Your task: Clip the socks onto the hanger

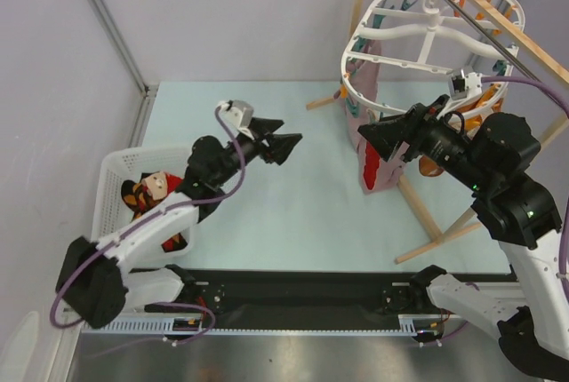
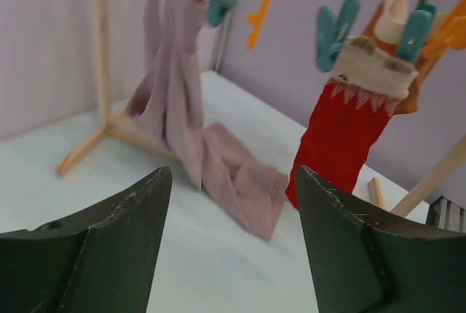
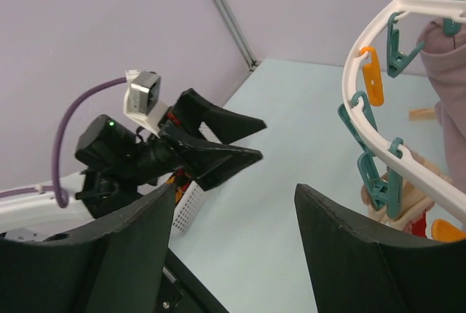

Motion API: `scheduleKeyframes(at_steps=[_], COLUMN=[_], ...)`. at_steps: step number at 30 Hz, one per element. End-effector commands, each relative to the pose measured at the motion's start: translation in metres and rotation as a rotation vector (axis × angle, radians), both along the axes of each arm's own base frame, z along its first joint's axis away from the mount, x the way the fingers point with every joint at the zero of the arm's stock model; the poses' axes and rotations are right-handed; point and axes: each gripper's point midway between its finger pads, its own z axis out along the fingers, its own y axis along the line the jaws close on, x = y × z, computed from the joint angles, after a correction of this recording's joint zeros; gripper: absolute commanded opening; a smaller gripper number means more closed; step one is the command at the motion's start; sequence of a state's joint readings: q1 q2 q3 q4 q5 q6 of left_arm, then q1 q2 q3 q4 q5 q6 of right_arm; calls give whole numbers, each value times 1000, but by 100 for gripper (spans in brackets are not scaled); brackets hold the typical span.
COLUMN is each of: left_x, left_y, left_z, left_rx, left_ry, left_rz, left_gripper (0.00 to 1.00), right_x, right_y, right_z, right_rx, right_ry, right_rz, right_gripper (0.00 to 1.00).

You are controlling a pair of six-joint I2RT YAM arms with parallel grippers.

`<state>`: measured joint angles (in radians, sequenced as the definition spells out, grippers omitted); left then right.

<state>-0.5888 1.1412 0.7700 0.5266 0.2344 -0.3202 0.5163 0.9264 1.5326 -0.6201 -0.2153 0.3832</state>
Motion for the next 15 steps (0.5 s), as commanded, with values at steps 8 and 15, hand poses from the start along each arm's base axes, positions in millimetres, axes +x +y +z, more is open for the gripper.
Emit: scheduleKeyframes(at_steps=[8, 15], left_x=[-3, -2], left_y=[-94, -122], left_z=[65, 58], left_rx=[-93, -167], left_ry=[-581, -674], left_rz=[-312, -455], left_gripper=[63, 56], right_x=[-7, -6], right_y=[-9, -11], right_z=[25, 23], right_rx=[10, -1], right_ry=[-88, -95], right_rz=[-24, -33], right_gripper=[71, 71])
